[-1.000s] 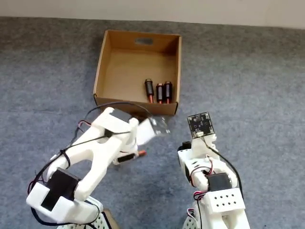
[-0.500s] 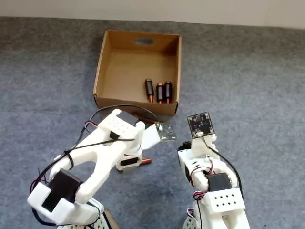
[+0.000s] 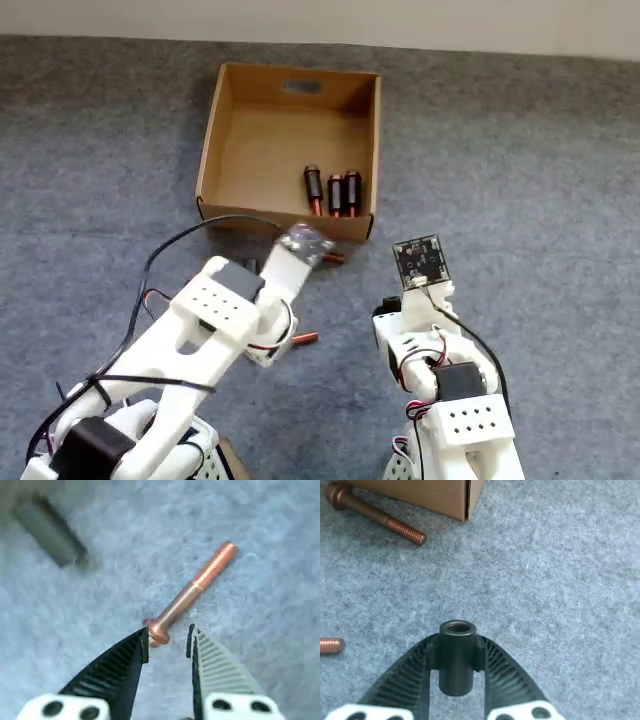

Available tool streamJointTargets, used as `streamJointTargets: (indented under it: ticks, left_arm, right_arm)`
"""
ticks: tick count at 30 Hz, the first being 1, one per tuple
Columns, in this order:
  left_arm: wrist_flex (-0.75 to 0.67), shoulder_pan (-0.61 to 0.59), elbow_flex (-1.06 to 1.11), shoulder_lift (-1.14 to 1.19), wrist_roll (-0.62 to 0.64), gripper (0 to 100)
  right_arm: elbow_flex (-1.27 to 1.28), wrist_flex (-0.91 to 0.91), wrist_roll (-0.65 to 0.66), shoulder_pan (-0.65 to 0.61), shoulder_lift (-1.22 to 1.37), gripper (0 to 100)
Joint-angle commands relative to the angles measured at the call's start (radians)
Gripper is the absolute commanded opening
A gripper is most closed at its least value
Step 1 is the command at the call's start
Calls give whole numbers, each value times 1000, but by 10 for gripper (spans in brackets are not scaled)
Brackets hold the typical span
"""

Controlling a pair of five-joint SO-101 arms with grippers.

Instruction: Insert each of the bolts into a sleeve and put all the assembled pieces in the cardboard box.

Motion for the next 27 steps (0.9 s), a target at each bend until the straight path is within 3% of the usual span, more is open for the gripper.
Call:
streamJointTargets:
  ticks: [1,9,21,27]
  left_arm:
    - [-11,30,4,-41,253,141]
    - [-41,119,8,-33,279,141]
    - [-313,-94,117,-33,281,140]
    - [-365,-151,111,-44,282,140]
  right_arm:
    - [-4,-21,-6,-8,-15,6]
    - [-4,-21,-6,-8,-15,6]
    - [-4,-21,-6,-8,-15,6]
    - [-4,-21,-6,-8,-15,6]
